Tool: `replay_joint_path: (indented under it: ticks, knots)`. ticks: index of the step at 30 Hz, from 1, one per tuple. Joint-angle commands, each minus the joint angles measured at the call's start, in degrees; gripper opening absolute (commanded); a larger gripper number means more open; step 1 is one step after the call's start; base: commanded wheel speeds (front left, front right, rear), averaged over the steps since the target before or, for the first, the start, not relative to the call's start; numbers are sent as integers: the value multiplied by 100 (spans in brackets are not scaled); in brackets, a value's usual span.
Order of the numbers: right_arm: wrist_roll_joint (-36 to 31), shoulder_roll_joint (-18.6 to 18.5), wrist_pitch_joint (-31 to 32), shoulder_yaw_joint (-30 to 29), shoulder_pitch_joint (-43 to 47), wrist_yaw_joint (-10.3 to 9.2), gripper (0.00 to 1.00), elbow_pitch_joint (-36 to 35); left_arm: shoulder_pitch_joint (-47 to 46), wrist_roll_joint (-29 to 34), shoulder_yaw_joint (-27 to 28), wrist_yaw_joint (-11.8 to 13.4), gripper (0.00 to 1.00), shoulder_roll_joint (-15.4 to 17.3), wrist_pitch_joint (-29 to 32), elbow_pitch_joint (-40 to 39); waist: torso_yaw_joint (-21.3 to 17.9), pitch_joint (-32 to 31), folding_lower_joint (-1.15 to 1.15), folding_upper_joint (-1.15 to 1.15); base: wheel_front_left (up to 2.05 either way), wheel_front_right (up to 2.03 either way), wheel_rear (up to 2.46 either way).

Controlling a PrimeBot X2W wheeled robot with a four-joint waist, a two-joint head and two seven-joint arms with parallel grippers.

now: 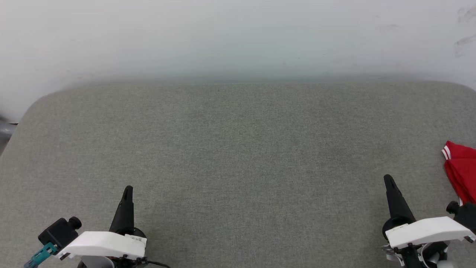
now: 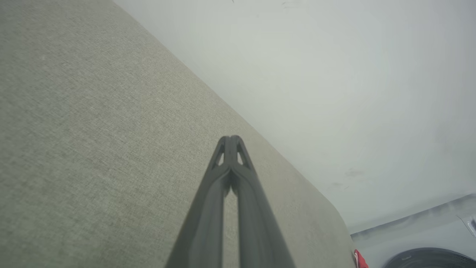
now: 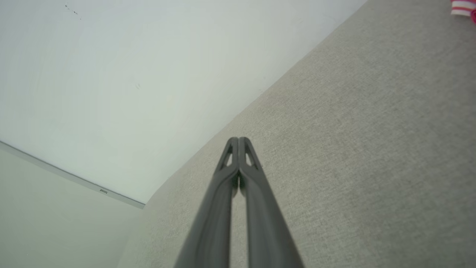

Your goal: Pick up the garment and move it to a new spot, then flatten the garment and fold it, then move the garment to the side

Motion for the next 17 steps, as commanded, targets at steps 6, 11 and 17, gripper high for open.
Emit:
replay_joint_path:
  ticks: [6,11,17]
  knots:
    - [568,13,131,-62,-150,-2,0,-38,-177,-583,52,-46,0,1,149,11,1,-14,0,0,0,0,0]
    - [894,19,203,-93,-160,-2,0,-29,-212,-920,71,-46,0,0,237,48,1,-24,0,0,0,0,0]
    - [1265,26,284,-126,-171,-2,0,-20,-240,-1303,93,-52,0,-2,341,93,2,-35,0,0,0,0,0]
